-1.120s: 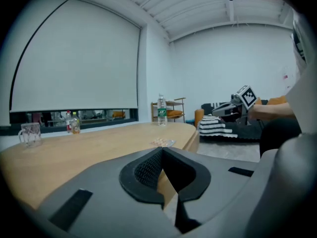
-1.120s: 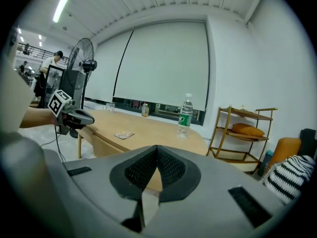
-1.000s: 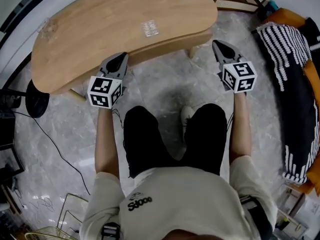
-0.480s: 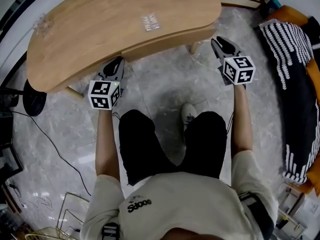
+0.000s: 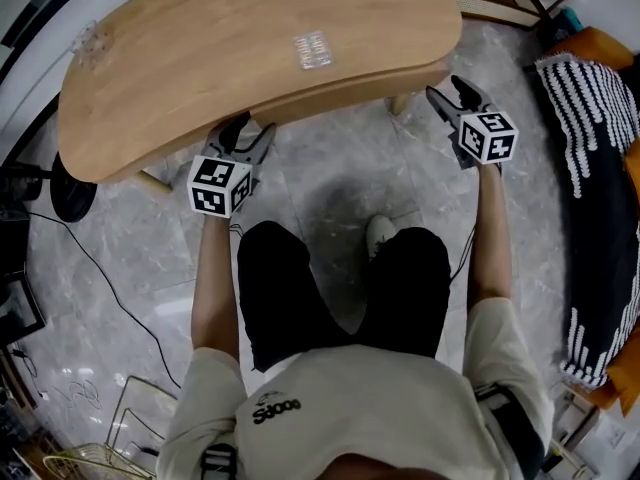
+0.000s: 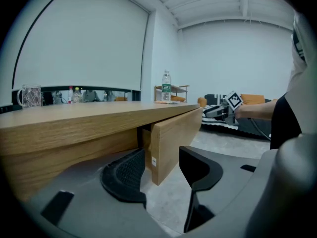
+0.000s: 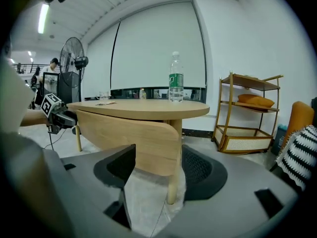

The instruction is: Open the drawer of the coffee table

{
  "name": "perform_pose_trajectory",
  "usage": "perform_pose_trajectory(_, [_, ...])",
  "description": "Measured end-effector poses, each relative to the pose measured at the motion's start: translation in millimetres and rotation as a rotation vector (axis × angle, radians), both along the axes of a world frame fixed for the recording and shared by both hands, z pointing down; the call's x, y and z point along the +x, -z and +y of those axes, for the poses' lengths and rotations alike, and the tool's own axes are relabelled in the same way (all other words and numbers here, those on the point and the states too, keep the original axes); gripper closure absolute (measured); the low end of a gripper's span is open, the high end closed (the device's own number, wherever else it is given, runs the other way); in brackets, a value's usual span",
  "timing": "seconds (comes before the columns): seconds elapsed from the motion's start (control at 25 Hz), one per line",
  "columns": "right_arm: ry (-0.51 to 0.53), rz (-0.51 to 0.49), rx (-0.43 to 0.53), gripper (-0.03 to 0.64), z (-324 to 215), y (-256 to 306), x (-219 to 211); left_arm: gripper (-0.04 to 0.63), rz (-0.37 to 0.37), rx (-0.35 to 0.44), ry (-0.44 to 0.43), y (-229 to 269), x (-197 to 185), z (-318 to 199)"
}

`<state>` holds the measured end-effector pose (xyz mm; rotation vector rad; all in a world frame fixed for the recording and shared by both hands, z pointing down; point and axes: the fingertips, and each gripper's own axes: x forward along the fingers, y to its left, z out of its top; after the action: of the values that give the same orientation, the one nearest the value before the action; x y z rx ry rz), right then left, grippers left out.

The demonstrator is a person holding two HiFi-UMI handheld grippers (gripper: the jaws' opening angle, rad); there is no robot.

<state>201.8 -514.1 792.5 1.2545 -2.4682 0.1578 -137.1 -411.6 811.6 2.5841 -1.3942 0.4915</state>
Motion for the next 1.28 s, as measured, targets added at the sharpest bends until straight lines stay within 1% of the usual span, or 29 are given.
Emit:
perform_pose_trajectory(0.12, [0.021,-0.029,-0.008,0.357,-13,-5,0,0.373,-0.003,-0.006,0.001,-3,2,-6])
perform_pose_trajectory(0.24, [0.056,-0.027,-0.027,0.357,-21,-10,-2,0.373,0.003,-0.006,0.002,-5,6,-10])
perform_pose_trajectory(0.32, [0.084,-0.033,-0.035,0.353,-23,-11,-3,0.388,0.011,-0.001,0.009,-5,5,-12])
perform_pose_trajectory(0.44, [0.095,-0.033,-0.038,0.353,-24,-13,-2,0.402,0.035,0.0,0.015,-5,3,-13])
perform_pose_trajectory(0.56, [0.104,-0.022,-0.028,0.359,-23,-14,-6,0.403,0.039,0.002,0.019,-5,3,-13])
perform_pose_trajectory(0.84, [0.068,-0.013,-0.02,0.371,-19,-15,-5,0.419,0.044,-0.015,0.049,-5,4,-10])
perform_pose_trajectory(1.0, [0.044,-0.021,-0.022,0.383,-15,-14,-4,0.431,0.076,-0.026,0.062,-4,3,-7])
perform_pose_trajectory(1.12, [0.018,-0.025,-0.031,0.411,-13,-14,-4,0.436,0.094,-0.041,0.074,-5,1,-7])
perform_pose_trajectory(1.28, [-0.008,-0.022,-0.037,0.426,-10,-14,-1,0.437,0.083,-0.061,0.069,-4,3,-3])
